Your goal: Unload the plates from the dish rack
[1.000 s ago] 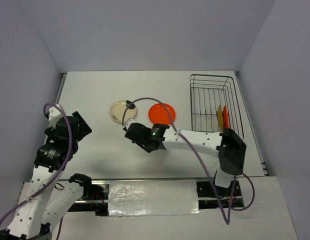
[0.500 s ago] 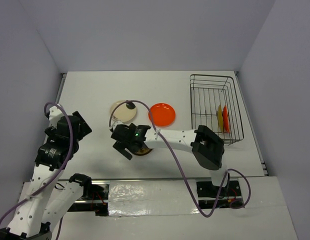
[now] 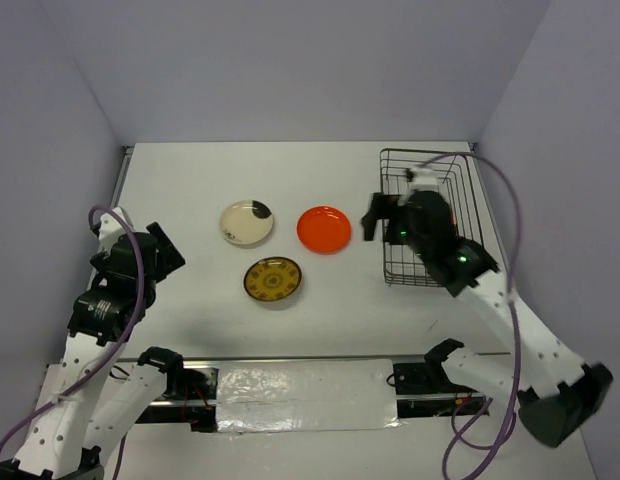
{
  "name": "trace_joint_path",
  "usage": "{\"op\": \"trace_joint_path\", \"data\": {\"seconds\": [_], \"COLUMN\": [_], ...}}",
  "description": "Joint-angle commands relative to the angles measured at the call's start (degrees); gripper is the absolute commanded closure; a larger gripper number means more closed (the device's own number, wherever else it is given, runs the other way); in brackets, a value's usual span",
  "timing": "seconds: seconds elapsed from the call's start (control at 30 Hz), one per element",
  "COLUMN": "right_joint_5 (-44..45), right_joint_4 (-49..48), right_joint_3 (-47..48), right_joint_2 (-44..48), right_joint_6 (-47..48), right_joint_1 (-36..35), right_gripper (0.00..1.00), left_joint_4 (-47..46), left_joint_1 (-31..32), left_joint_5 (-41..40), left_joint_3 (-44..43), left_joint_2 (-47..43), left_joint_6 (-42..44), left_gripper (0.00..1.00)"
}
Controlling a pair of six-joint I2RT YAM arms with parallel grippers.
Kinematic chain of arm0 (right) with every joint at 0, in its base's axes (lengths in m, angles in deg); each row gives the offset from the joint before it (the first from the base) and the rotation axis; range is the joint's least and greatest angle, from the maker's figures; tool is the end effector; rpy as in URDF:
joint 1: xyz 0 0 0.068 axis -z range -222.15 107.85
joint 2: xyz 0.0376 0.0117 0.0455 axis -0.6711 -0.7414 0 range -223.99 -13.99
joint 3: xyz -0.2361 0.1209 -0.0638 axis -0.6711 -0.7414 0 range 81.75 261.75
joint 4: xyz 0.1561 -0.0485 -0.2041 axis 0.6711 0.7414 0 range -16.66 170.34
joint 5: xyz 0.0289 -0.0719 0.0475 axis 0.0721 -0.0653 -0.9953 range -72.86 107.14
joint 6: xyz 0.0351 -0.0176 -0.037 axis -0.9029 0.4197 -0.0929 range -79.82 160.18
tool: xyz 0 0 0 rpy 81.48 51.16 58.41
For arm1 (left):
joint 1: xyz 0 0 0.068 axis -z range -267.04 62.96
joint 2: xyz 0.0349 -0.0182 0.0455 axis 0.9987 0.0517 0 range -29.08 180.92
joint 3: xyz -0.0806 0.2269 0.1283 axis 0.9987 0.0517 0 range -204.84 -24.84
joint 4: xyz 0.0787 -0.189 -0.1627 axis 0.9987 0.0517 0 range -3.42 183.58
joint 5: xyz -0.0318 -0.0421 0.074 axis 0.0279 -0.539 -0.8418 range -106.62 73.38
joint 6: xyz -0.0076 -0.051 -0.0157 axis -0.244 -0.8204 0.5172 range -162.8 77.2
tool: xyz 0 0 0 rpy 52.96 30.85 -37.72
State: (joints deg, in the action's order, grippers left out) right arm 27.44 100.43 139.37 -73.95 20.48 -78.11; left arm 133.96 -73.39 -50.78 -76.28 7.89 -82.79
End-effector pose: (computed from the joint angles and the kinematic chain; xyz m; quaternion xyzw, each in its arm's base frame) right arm 0.1900 0.1300 0.3384 -0.0768 0.8578 0.1659 0.4804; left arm 0.1195 -0.0085 0.3354 -0.3280 0.7856 0.0241 0.5241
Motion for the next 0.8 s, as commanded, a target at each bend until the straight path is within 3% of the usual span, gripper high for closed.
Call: {"op": "trace_joint_path", "data": {"seconds": [0.0, 0.1, 0.17, 0.23, 0.3, 0.33, 0.4, 0.63, 0.77], "right_joint_5": [7.14, 11.13, 7.82, 1.76, -1.94, -5.52, -8.01, -7.58, -8.19], "right_joint_4": [3.83, 9.11, 10.0, 8.43, 5.35, 3.6, 3.14, 1.39, 0.33], "right_joint_3": [-2.09, -0.07, 0.47, -0.75, -2.51, -2.95, -3.05, -2.34, -2.52], "right_joint_2": [9.57, 10.83, 9.96, 9.78, 9.17, 8.64, 6.01, -0.94, -3.22], "right_joint_6": [-2.63, 0.45, 2.73, 4.14, 5.29, 6.07, 6.78, 10.64, 11.79], "right_joint_1": [11.33, 21.61, 28.97, 33.13, 38.31, 39.64, 41.67, 42.2, 42.38], "right_gripper": [0.0, 0.01, 0.07, 0.15, 0.3, 0.38, 0.43, 0.55, 0.57], "left_joint_4": [-3.34, -4.31, -4.92, -5.19, -5.71, -5.8, -5.89, -6.5, -6.68], "left_joint_1": [0.32, 0.41, 0.41, 0.41, 0.5, 0.5, 0.85, 0.94, 0.94], "left_joint_5": [2.77, 4.7, 5.85, 6.46, 7.43, 7.69, 8.22, 9.19, 9.37], "left_joint_3": [-0.15, 0.02, 0.2, 0.29, 0.38, 0.38, 0.38, 0.55, 0.55], "left_joint_2": [1.43, 2.84, 3.46, 3.9, 4.16, 4.42, 4.86, 5.39, 5.83], "left_joint_6": [2.72, 3.77, 4.13, 4.65, 5.27, 5.36, 5.62, 6.06, 6.15], "left_gripper": [0.01, 0.0, 0.01, 0.0, 0.0, 0.0, 0.0, 0.0, 0.01]}}
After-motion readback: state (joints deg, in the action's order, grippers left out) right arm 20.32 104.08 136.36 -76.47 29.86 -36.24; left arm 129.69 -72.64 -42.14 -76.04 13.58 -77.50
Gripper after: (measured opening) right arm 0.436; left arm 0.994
